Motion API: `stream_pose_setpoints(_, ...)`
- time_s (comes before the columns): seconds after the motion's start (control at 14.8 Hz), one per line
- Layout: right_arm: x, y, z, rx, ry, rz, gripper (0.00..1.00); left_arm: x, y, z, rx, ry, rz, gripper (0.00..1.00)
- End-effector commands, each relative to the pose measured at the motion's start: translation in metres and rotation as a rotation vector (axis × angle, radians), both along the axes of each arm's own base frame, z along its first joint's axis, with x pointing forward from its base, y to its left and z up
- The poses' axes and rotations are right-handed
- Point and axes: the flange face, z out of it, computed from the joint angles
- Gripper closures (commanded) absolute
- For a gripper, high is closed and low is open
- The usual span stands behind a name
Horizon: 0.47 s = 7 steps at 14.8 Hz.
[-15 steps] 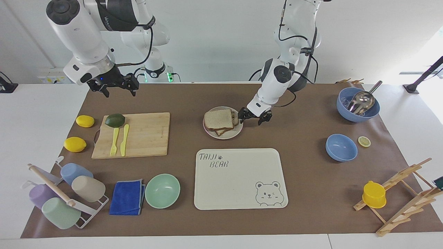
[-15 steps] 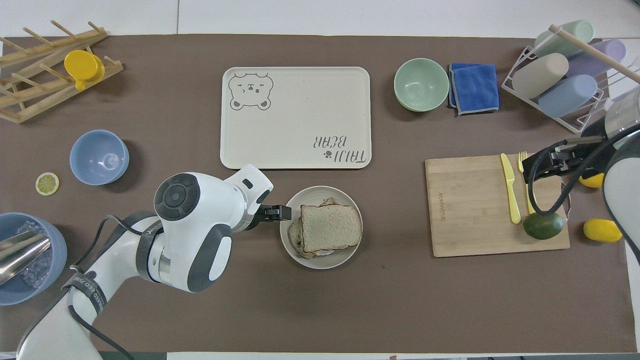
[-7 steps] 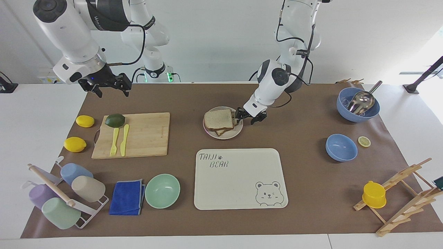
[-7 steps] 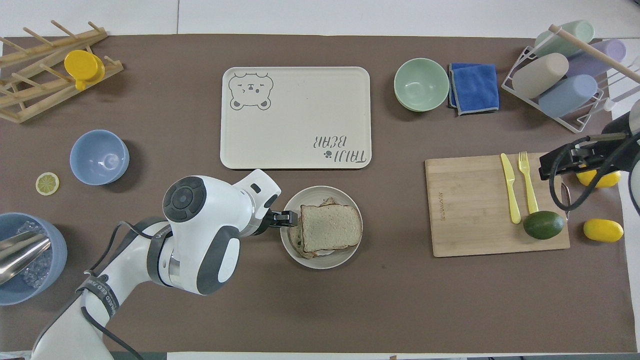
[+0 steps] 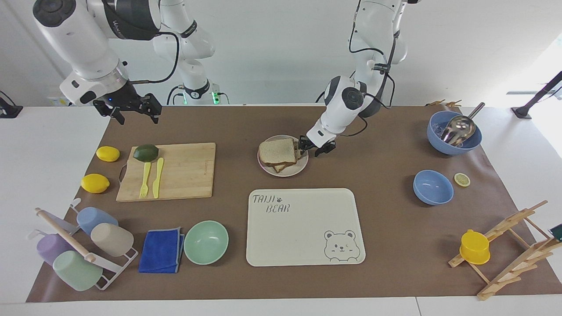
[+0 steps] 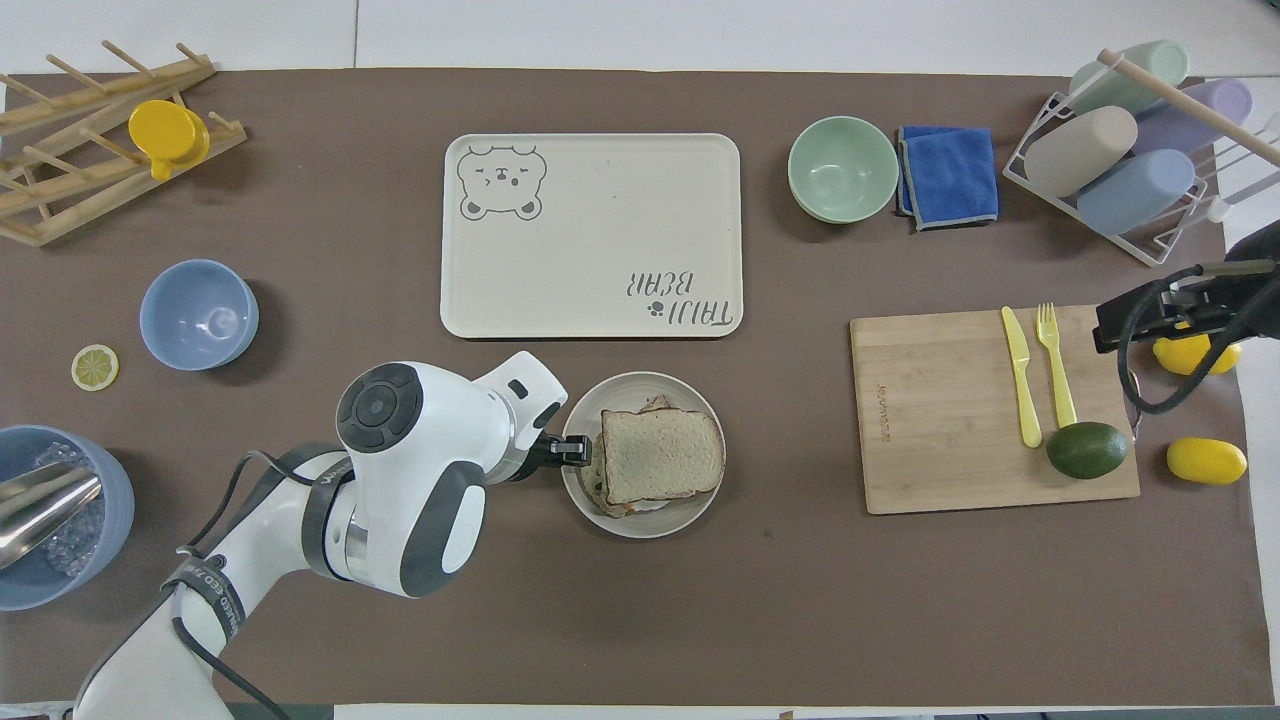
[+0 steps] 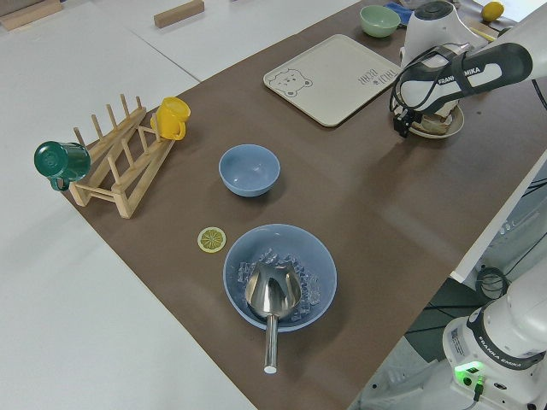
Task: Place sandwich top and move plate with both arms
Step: 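Grasp the rim of the white plate with the left gripper, then lift the plate with the left gripper and carry it onto the bear placemat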
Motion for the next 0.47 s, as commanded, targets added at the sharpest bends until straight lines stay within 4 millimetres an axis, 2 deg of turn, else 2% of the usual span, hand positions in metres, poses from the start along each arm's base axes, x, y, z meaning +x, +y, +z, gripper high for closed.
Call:
stream_pose_setpoints(0.0,0.0,-0.0032,0.0058,0.012,-0.021,0.017,0.0,-0.0056,0.0023,-0.0049,-0.016,-0.016,0.0,0.46)
stream_pose_setpoints(0.2,-0.0017,0.0043,0.0073,0.012,-0.019,0.029,0.0,-0.0096,-0.0032,-0.005,-0.02,-0.019,-0.008,0.68)
stream_pose_setpoints(0.34,-0.0015,0.0044,0.0081,0.012,-0.023,0.029,0.0,-0.0123,-0.0023,-0.0092,-0.02,-0.028,-0.002,0.79)
stream_pose_setpoints(0.41,-0.0016,0.0019,0.0074,0.012,-0.021,0.024,0.0,-0.0134,-0.0017,-0.0109,-0.023,-0.028,0.006,0.87)
